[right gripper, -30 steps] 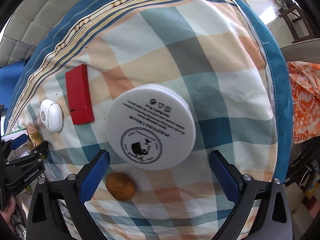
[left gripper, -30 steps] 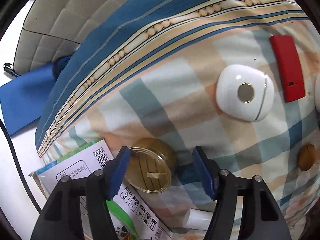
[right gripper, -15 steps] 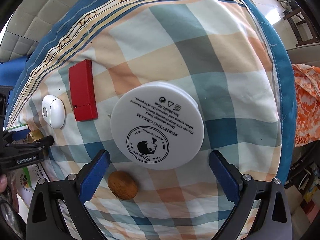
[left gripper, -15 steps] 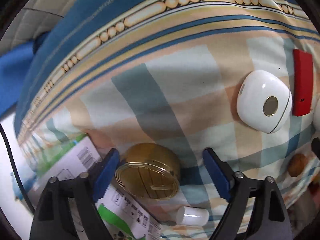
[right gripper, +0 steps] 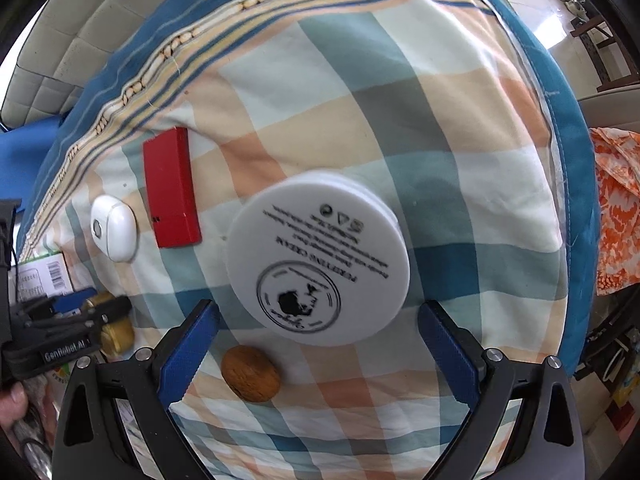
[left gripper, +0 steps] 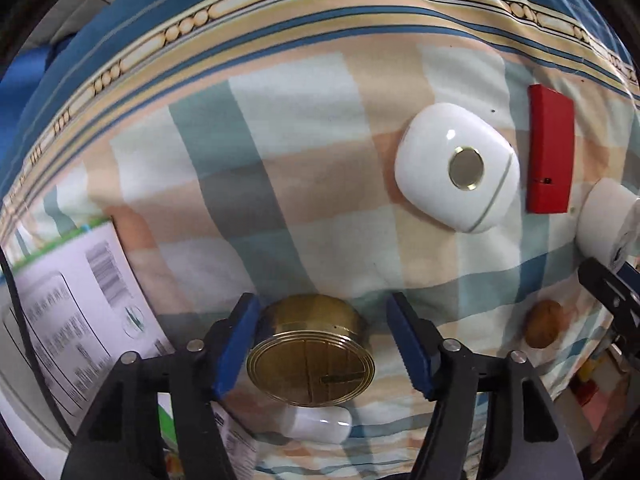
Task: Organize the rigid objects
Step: 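Lift the gold tin and white cream jar and carry both toward the box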
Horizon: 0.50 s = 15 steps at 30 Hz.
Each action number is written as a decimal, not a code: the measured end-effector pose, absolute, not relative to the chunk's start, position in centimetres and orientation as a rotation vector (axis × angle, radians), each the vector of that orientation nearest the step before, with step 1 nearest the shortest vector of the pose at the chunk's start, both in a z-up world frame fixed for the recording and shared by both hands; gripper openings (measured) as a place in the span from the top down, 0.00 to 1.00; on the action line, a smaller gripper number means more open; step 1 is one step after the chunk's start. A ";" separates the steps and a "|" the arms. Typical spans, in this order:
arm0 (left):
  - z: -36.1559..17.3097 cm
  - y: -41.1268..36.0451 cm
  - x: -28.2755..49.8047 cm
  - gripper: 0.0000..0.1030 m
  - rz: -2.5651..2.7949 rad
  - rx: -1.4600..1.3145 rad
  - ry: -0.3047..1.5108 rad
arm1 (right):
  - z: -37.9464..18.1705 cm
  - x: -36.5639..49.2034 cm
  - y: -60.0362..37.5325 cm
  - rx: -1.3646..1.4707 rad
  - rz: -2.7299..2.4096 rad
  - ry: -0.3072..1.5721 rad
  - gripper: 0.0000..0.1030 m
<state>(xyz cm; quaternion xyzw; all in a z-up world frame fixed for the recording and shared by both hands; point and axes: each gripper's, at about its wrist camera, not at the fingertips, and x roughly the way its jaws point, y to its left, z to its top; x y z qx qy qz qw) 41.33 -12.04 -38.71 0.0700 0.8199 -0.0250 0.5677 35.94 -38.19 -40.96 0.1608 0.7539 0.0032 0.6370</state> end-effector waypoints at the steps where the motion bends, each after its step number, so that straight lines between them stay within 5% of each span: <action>1: -38.6 -12.1 41.1 0.35 -0.065 0.159 1.926 | -40.9 36.1 -38.2 0.367 0.003 1.716 0.02; 6: -38.8 -12.0 39.6 0.29 -0.067 0.157 1.931 | -41.1 37.1 -38.0 0.365 -0.018 1.708 0.04; 11: -39.1 -11.6 38.4 0.30 -0.054 0.168 1.918 | -41.5 38.0 -37.6 0.267 -0.079 1.703 0.33; 15: -38.3 -12.0 36.5 0.39 -0.054 0.189 1.879 | -41.2 37.8 -37.7 0.250 -0.064 1.697 0.35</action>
